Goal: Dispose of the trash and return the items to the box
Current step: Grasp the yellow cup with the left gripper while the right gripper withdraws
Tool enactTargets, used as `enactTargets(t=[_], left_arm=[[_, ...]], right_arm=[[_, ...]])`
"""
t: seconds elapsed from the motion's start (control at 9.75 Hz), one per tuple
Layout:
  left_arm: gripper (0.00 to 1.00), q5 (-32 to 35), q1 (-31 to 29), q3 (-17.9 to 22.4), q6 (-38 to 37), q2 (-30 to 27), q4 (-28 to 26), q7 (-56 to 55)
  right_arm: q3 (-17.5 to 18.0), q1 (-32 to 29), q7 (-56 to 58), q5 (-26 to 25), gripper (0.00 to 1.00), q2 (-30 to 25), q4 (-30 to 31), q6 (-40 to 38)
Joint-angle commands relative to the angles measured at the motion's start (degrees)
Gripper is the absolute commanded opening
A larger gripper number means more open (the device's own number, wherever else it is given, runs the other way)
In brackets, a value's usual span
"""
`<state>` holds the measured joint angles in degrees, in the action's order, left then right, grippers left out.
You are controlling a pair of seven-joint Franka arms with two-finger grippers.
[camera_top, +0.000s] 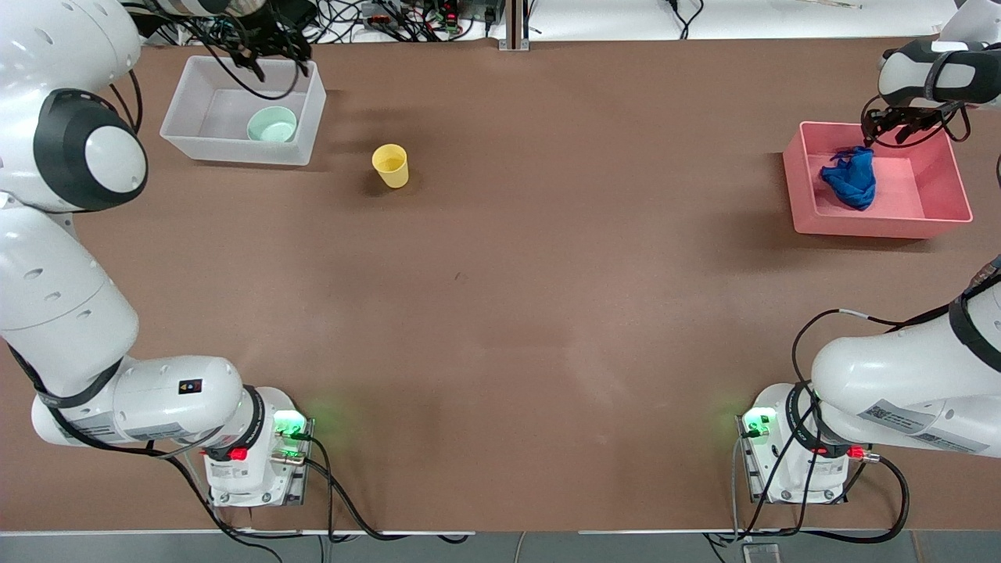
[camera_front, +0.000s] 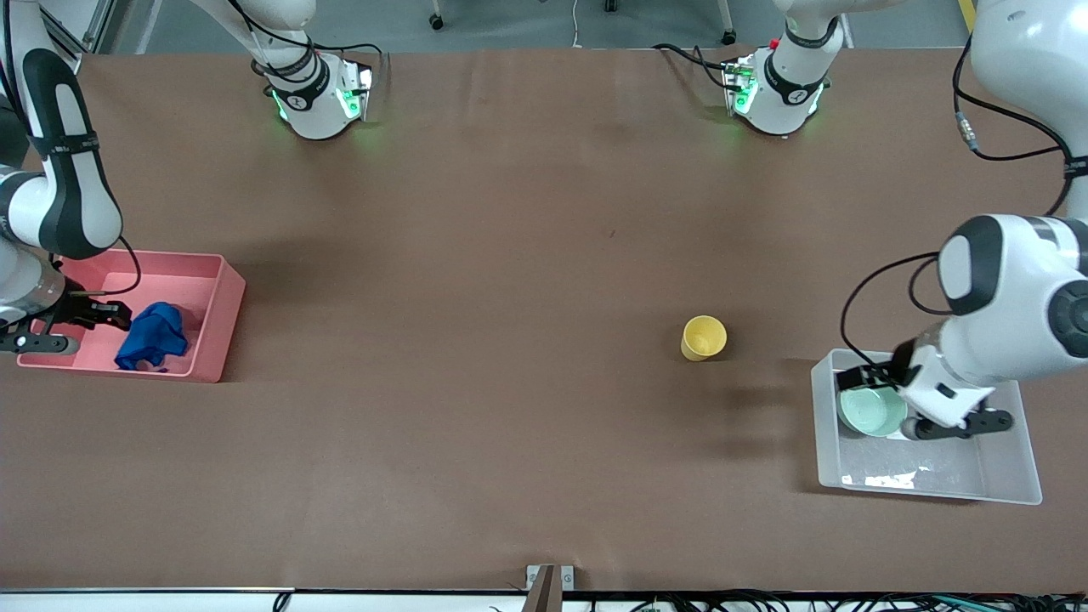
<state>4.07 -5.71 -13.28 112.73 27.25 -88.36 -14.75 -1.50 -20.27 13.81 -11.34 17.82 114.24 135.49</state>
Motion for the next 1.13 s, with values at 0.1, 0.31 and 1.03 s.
enactTargets(t=[0.1, 0.31, 1.03], left_arm=[[1.0, 0.24, -0.53, -5.43, 9.5, -3.17, -13.21, -10.88], [0.95, 0.41, -0.45, -8.5, 17.13, -3.34, -19.62, -18.26], [0.43, 1.03, 2.46, -9.84, 25.17, -1.33, -27.65, -24.27]], right_arm=[[0.62, 2.15, -0.54, -0.18, 1.0, -4.44, -0.51, -0.93], [0.71, 4.96, -0.54, 2.44, 1.0, -8.66, -3.21, -9.05], [0.62, 15.34, -6.77, 7.91, 1.0, -20.61, -15.1, -40.19]])
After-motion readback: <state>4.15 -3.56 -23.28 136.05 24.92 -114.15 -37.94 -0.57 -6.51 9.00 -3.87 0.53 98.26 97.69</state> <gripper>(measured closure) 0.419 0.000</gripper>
